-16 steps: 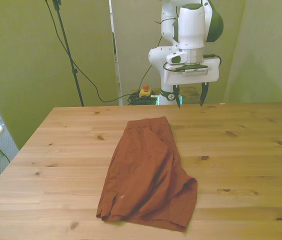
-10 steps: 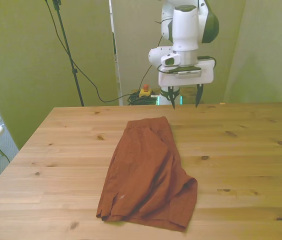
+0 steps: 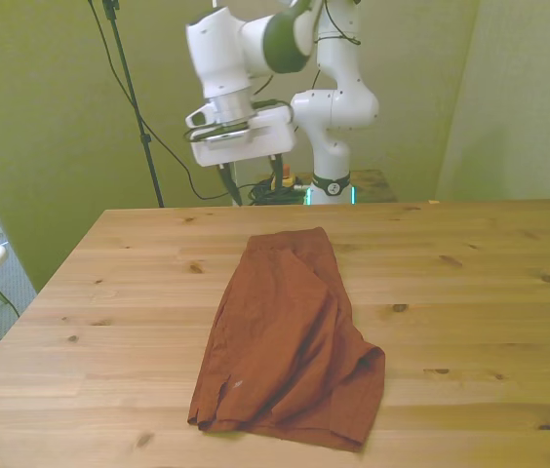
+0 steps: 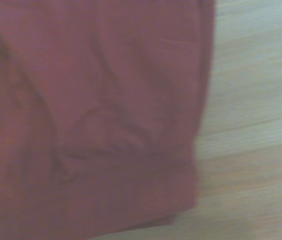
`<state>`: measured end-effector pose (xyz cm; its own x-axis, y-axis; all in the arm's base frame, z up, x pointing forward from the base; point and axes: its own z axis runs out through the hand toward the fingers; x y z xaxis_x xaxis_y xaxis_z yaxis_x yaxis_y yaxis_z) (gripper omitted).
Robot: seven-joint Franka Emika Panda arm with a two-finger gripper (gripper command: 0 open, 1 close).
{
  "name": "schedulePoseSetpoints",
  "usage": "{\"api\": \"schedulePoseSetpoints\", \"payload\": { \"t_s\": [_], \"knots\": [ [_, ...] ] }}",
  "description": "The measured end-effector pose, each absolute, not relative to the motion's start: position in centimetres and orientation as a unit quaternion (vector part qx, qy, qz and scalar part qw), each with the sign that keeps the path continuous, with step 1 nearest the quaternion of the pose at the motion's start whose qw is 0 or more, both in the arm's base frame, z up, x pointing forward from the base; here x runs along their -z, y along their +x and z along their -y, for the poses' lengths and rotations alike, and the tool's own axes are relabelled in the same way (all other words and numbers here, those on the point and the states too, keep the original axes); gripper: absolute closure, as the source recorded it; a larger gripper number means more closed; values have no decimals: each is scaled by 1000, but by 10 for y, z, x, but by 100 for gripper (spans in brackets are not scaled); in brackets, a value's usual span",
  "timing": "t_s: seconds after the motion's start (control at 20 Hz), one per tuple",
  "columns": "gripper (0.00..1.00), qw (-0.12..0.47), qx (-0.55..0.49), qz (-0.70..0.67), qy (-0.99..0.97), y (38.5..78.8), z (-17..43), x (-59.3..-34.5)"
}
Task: Unfold the shorts
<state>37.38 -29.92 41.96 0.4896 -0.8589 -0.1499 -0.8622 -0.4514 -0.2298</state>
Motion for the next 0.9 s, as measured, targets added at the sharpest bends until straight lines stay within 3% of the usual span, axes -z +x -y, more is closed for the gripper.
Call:
{"api": "schedulePoseSetpoints", "payload": {
  "t_s": [0.25,0.65,0.9],
  "knots": [
    [0,198,-60,-493,-845,384,341,-375],
    [0,287,-95,-439,-846,397,367,-360],
    [0,299,-96,-435,-844,415,369,-351]
  ]
}}
